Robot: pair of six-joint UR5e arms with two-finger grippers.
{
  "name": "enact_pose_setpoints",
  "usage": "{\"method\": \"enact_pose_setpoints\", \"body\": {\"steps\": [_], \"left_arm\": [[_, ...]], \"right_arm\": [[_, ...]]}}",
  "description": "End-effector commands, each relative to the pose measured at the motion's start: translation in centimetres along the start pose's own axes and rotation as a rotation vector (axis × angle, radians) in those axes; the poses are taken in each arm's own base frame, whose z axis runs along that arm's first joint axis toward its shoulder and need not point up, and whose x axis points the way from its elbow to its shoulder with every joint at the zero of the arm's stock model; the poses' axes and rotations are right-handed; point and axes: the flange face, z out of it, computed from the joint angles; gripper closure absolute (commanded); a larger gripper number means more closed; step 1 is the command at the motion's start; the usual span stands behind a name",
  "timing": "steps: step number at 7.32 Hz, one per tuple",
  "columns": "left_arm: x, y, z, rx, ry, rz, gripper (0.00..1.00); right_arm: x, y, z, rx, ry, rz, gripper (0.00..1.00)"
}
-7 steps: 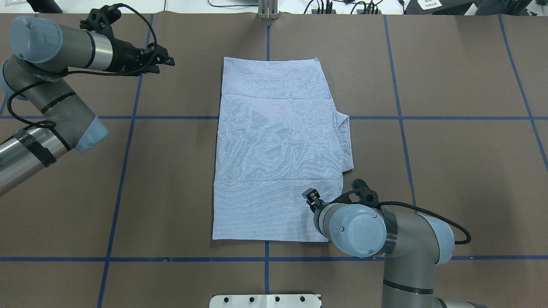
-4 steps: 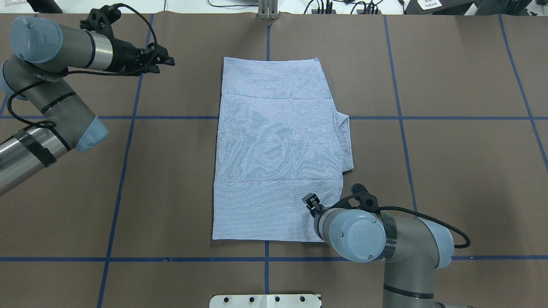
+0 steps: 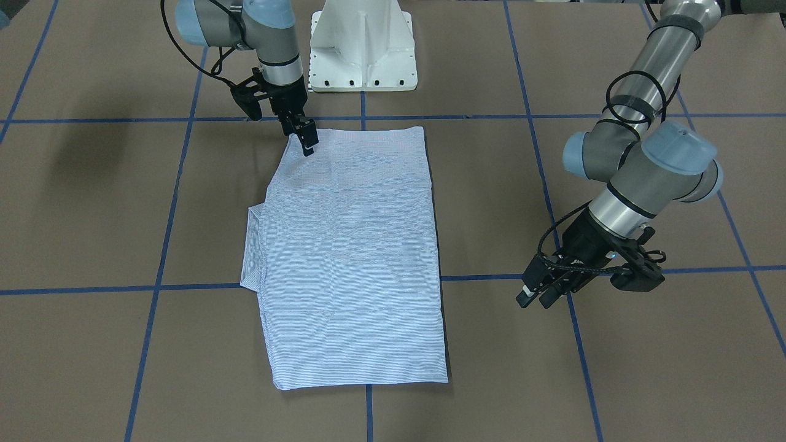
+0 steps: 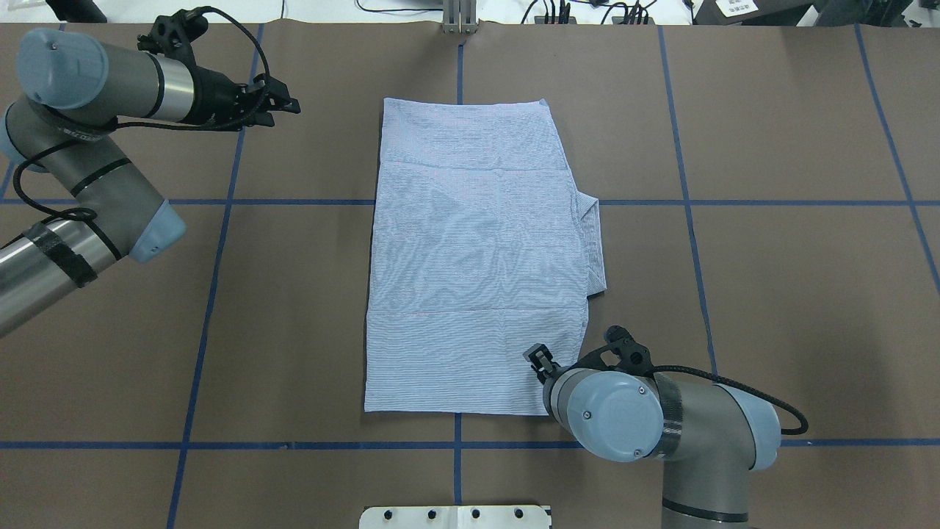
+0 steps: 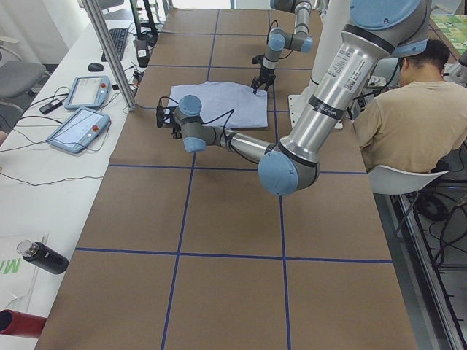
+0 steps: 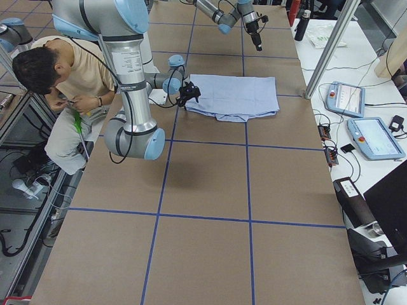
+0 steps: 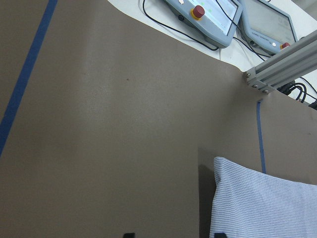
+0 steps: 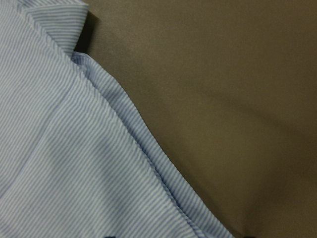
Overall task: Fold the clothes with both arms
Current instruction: 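Lower the right gripper to the shirt corner nearest the robot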
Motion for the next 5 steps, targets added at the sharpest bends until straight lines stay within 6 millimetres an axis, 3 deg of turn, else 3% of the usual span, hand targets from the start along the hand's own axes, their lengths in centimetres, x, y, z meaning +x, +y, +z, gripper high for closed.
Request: {"method": "enact_pose_setpoints", "body": {"steps": [1, 2, 4, 5], "left_arm": [[0.01, 0.00, 0.00, 0.000, 0.000, 0.001, 0.38], [0.01, 0.00, 0.00, 0.000, 0.000, 0.000, 0.38], [0.08, 0.01, -0.04, 0.000, 0.002, -0.001, 0.38], [0.08, 0.01, -0.04, 0.000, 0.002, -0.001, 0.38]], "right_arm": [[0.22, 0.22, 0.11, -0.001, 0.003, -0.004, 0.28], [0.14, 0.29, -0.01, -0.003, 0.001, -0.002, 0.48], [0.14, 0.29, -0.01, -0.003, 0.001, -0.001, 1.00], [0.10, 0.32, -0.16, -0.005, -0.001, 0.000, 1.00]]}}
